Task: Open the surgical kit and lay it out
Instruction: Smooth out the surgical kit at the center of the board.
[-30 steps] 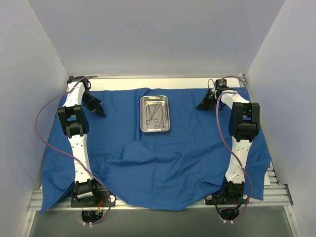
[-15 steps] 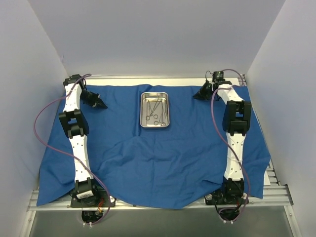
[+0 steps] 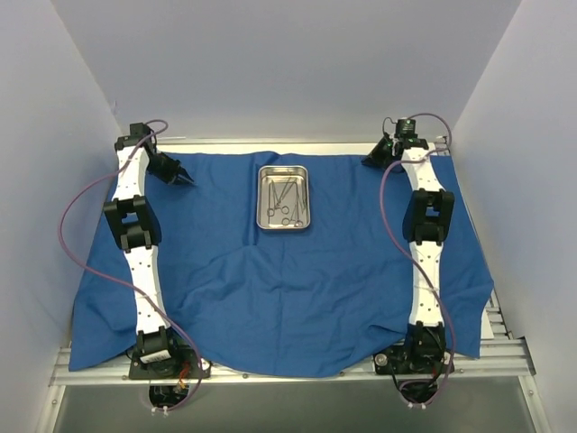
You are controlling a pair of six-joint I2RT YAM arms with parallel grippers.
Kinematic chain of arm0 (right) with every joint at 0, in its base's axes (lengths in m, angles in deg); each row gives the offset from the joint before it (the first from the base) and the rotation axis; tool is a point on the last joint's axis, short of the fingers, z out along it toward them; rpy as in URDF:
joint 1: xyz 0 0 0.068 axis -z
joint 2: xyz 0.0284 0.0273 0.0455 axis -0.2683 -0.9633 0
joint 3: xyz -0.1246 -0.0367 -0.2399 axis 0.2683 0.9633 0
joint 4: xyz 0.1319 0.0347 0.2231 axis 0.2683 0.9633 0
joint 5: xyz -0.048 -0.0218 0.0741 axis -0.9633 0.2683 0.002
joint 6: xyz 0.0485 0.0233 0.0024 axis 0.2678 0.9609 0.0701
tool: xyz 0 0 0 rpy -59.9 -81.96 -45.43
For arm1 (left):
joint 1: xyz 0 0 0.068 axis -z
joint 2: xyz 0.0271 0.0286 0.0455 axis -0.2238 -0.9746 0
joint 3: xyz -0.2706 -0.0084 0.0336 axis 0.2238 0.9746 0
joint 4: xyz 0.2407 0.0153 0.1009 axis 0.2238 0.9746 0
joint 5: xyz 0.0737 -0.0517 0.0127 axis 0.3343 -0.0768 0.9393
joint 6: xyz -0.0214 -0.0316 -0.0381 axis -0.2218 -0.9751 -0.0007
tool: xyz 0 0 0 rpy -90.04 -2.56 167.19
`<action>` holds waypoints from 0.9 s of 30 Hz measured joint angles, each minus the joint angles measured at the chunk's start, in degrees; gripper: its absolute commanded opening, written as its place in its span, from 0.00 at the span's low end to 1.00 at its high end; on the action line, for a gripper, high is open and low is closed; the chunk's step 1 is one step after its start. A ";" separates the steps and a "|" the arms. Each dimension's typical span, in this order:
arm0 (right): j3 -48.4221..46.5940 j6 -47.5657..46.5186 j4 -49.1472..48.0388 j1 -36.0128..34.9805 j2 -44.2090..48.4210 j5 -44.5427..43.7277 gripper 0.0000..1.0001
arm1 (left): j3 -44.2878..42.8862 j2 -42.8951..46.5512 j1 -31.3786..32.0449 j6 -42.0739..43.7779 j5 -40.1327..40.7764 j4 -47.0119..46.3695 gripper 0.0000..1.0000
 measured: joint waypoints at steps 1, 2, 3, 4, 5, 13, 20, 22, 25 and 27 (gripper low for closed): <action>1.86 -0.13 -0.20 0.42 1.55 0.00 0.08 | 0.22 1.70 0.28 0.92 2.08 0.24 0.20; 4.44 -0.66 -0.24 0.66 3.93 -0.02 0.08 | 0.48 3.69 0.50 1.90 4.13 0.59 0.20; 6.69 -1.11 -0.11 1.09 6.21 -0.07 0.10 | 0.96 5.92 0.83 2.95 6.25 0.76 0.19; 9.86 -1.77 -0.66 1.49 9.25 -0.28 0.11 | 2.29 8.63 1.20 3.98 8.81 0.70 0.18; 13.51 -2.47 -0.98 1.70 12.94 -0.68 0.11 | 4.55 11.65 1.64 4.94 10.86 0.39 0.17; 27.67 -12.11 5.01 -0.81 36.35 -9.16 0.12 | 32.09 31.82 6.88 9.88 20.85 -1.36 0.17; 48.15 -18.58 8.90 -6.12 44.78 -19.21 0.15 | 43.95 32.17 11.26 12.00 28.30 0.55 0.18; 52.94 -19.41 9.57 -6.45 44.85 -20.83 0.26 | 44.41 32.17 12.57 12.26 29.62 0.87 0.22; 57.33 -20.70 10.73 -6.32 44.85 -23.78 0.40 | 44.50 32.17 14.12 12.85 31.06 0.81 0.26; 57.90 -21.42 10.69 -6.32 44.85 -25.44 0.49 | 44.50 32.17 14.32 13.44 31.89 0.81 0.29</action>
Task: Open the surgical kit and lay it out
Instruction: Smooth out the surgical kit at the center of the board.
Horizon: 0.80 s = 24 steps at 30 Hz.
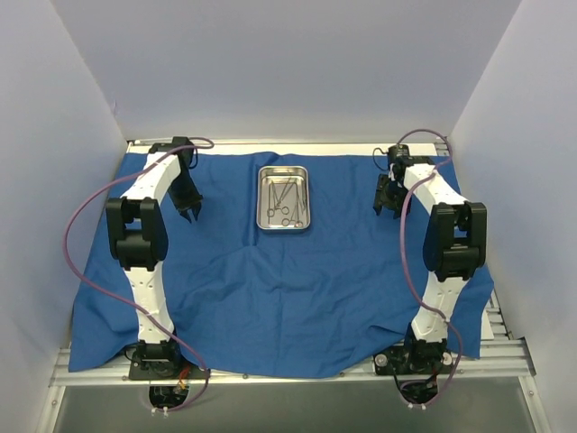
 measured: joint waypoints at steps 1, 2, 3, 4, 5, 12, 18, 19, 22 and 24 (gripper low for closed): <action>0.00 -0.35 -0.11 0.02 0.00 -0.83 0.50 | 0.00 0.00 -0.02 0.26 0.46 0.02 0.31; 0.00 -0.68 -0.39 0.02 0.00 -1.49 0.51 | -0.04 -0.02 -0.13 0.48 0.90 0.02 0.31; 0.00 -0.92 -0.70 0.00 0.00 -2.01 0.52 | -0.24 -0.13 -0.24 0.68 1.31 0.09 0.31; 0.00 -1.20 -1.01 0.00 0.00 -2.34 0.53 | -0.81 -0.50 -0.44 0.94 1.57 0.13 0.31; 0.00 -1.46 -1.20 0.00 -0.02 -2.60 0.54 | -1.46 -1.03 -0.59 1.25 1.66 0.17 0.31; -2.05 -2.47 -3.54 0.09 -6.75 -4.26 0.60 | -7.72 -8.81 -2.14 1.95 1.49 0.83 0.30; -7.78 -2.54 -3.52 1.99 -11.98 -2.62 0.61 | -17.66 -17.25 -3.08 2.93 0.04 4.61 0.30; -8.83 -2.56 -3.06 2.32 -12.74 -2.23 0.61 | -19.58 -18.23 -3.17 3.04 -0.33 5.46 0.30; -12.76 -2.62 -1.53 3.72 -15.23 -0.94 0.61 | -25.09 -21.29 -3.34 3.26 -1.84 6.91 0.30; -15.39 -2.71 -0.70 4.55 -16.85 -0.63 0.61 | -28.09 -22.95 -3.69 3.26 -3.10 8.04 0.30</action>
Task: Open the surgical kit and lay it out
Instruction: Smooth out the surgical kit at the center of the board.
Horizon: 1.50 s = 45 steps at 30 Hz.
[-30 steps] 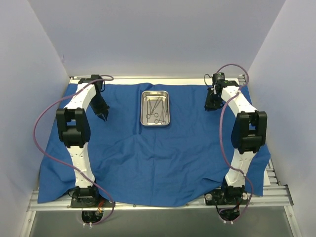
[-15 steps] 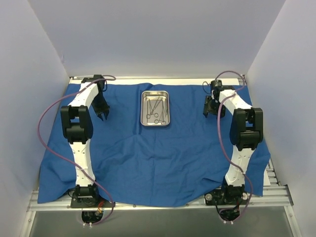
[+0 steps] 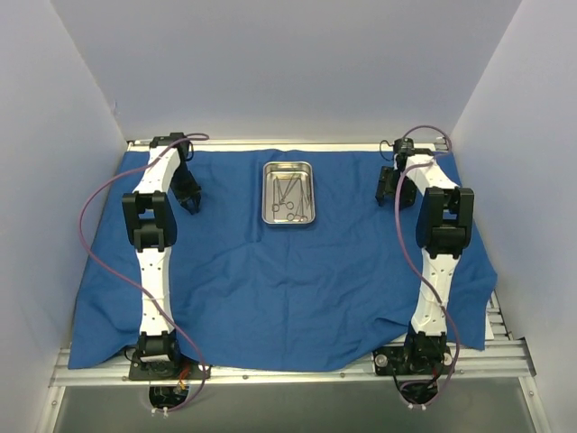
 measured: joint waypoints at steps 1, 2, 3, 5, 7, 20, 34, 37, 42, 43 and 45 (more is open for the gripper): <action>-1.40 -0.07 0.50 0.31 -0.85 -0.02 0.61 | -1.22 -0.68 -0.24 -0.02 -0.90 0.28 0.30; -3.15 -0.26 1.20 0.55 -1.88 -0.09 0.62 | -2.43 -1.33 -0.59 -0.07 -1.88 0.74 0.30; -4.68 -0.48 1.68 0.74 -2.75 -0.24 0.62 | -3.80 -2.14 -1.03 -0.17 -2.91 1.11 0.30; -7.85 -0.87 2.62 0.96 -4.59 -0.55 0.62 | -6.38 -3.56 -1.95 -0.42 -4.90 1.95 0.30; -10.60 -0.96 3.52 1.07 -6.19 -0.63 0.63 | -9.97 -5.46 -2.69 -0.50 -6.73 2.97 0.30; -14.84 -1.75 3.45 0.81 -8.70 -1.64 0.65 | -14.23 -8.37 -7.19 -2.01 -14.58 2.95 0.29; -9.51 -1.73 -1.36 1.77 -6.03 -0.90 0.66 | -13.60 -8.81 -8.41 -2.58 -19.93 1.68 0.28; -13.33 -2.14 1.66 1.33 -7.98 -1.42 0.66 | -14.40 -9.38 -8.87 -2.62 -20.72 1.99 0.28; -20.52 -2.34 6.54 -0.11 -11.74 -3.15 0.66 | -16.37 -11.02 -10.38 -3.10 -24.09 2.69 0.28; -21.68 -2.32 7.08 -0.24 -12.35 -3.30 0.66 | -16.76 -11.34 -10.71 -3.19 -24.87 2.78 0.28; -23.30 -2.16 7.89 -0.55 -13.27 -3.67 0.66 | -17.27 -11.89 -11.34 -3.34 -26.53 2.78 0.28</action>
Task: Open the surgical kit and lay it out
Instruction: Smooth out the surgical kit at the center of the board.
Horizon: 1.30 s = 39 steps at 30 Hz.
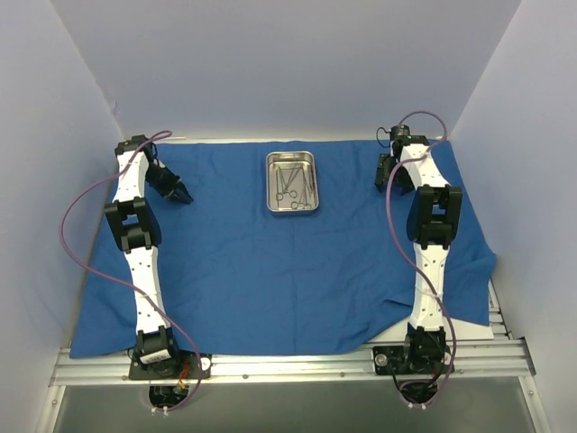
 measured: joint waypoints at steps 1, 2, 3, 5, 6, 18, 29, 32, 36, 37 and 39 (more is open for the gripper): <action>-0.52 0.07 0.22 -0.17 -0.26 -0.33 0.67 | -0.26 -0.28 -0.26 -0.02 -0.74 0.00 0.28; -0.87 0.11 0.35 -0.35 -0.46 -0.72 0.67 | -0.44 -0.55 -0.50 -0.04 -1.53 0.00 0.28; -1.18 0.13 0.50 -0.55 -0.61 -1.05 0.67 | -0.59 -0.74 -0.72 -0.09 -2.25 0.00 0.28; -2.47 0.13 1.25 -0.74 -1.29 -1.60 0.67 | -0.98 -1.29 -1.14 -0.11 -3.74 0.00 0.28; -3.82 0.11 2.08 -0.83 -2.05 -1.77 0.67 | -1.42 -1.60 -1.31 -0.11 -4.39 0.07 0.29; -8.15 0.70 3.04 -0.85 -4.26 -1.36 0.69 | -5.79 -4.59 -2.40 -1.22 -10.32 -6.27 0.33; -5.11 0.76 1.62 -0.59 -1.88 0.37 0.75 | 11.41 11.98 -1.92 0.17 4.11 -14.10 0.35; 0.72 0.46 1.11 -0.24 2.08 0.44 0.75 | 18.14 18.43 -1.97 0.63 5.95 -14.78 0.33; 12.04 0.35 -0.50 0.42 10.38 0.52 0.75 | 28.41 24.87 -1.97 1.49 7.23 -16.17 0.32; 15.17 0.35 -1.11 0.61 12.50 0.57 0.75 | 30.45 25.27 -1.97 1.68 7.37 -16.37 0.32; 21.00 0.46 -2.67 1.01 16.31 0.70 0.75 | 34.51 25.68 -1.90 2.03 7.65 -16.57 0.31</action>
